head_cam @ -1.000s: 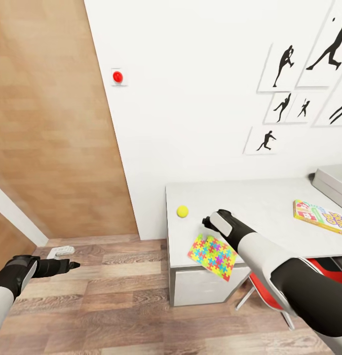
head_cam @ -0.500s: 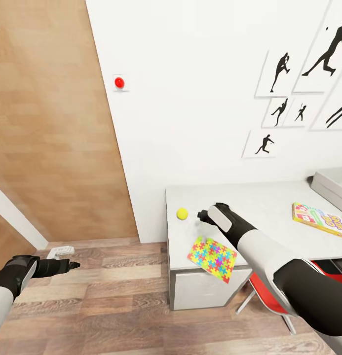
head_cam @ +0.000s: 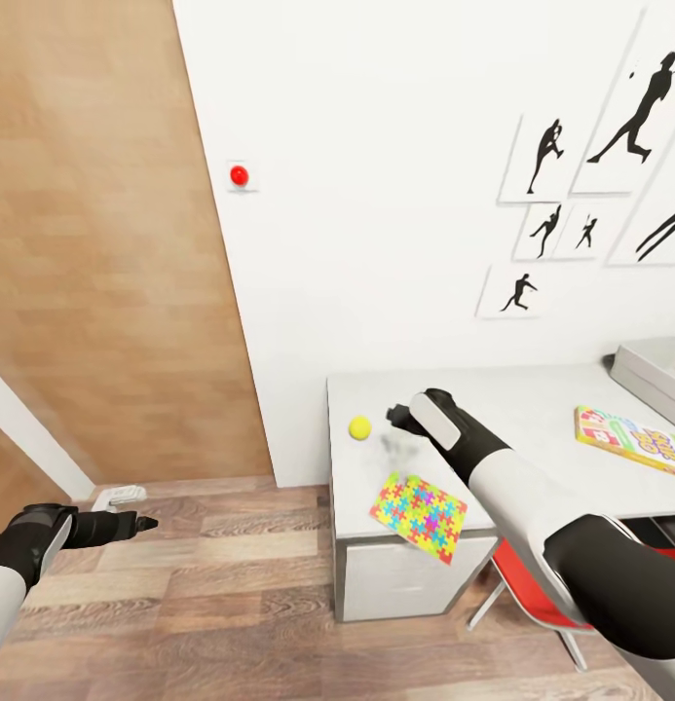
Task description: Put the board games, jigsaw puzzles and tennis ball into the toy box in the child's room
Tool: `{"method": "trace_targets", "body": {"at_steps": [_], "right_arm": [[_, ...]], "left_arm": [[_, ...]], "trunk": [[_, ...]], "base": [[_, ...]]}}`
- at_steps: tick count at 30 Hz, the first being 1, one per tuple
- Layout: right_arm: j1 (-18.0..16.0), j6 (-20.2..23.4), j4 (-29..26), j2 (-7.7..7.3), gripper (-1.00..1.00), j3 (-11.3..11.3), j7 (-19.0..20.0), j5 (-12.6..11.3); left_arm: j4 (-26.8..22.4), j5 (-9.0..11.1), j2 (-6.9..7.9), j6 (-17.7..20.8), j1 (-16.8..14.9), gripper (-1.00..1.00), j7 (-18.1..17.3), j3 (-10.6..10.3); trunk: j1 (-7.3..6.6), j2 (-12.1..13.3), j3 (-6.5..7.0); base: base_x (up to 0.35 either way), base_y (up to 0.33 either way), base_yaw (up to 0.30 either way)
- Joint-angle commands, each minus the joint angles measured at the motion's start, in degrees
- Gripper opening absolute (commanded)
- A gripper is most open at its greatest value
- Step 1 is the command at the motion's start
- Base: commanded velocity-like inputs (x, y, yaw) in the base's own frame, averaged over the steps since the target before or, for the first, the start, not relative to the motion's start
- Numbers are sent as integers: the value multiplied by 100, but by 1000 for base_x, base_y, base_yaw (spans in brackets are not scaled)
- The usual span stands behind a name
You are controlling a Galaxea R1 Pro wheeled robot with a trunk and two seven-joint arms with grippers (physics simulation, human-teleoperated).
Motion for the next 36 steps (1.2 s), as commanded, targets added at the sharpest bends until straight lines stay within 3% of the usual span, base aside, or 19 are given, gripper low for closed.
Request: {"method": "trace_targets", "body": {"at_steps": [1,6,20,36], "right_arm": [[-6,38,-59,-6,100,12,-49,-41],[6,191,-386,-55,100,-152,-81,-36],[55,557,-1028,-421,100,-415,-189,-54],[86,614,-1098,-469,100,-442,-197,-66]], "left_arm": [[-8,-59,-5,35,-5,100,-47,48],[-8,-60,-5,33,-5,100,-48,48],[-8,-66,-4,32,-5,100,-48,48],[-8,-59,0,32,-5,100,-48,48]], "trunk": [[3,-8,1],[3,-8,48],[3,-8,182],[3,-8,334]], "base": [[0,0,0],[0,0,0],[0,0,0],[0,0,0]]}}
